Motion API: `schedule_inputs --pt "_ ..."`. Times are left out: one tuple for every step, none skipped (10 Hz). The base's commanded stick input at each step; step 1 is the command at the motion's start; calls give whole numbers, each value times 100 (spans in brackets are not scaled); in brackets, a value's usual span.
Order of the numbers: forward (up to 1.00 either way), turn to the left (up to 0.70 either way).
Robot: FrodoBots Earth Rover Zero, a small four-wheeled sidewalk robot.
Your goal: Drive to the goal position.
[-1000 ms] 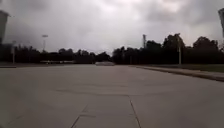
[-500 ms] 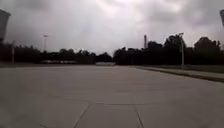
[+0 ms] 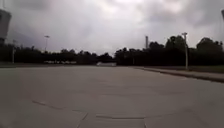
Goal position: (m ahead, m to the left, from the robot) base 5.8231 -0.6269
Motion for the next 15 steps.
schedule_inputs --pt "70 0" --pt "70 0" --pt "70 0" --pt "70 0" --pt "70 0" --pt "70 0" --pt "70 0" --pt "70 0" --pt "70 0" --pt "70 0" --pt "70 0" --pt "70 0" --pt "70 0" --pt "70 -6" --pt "70 -1"
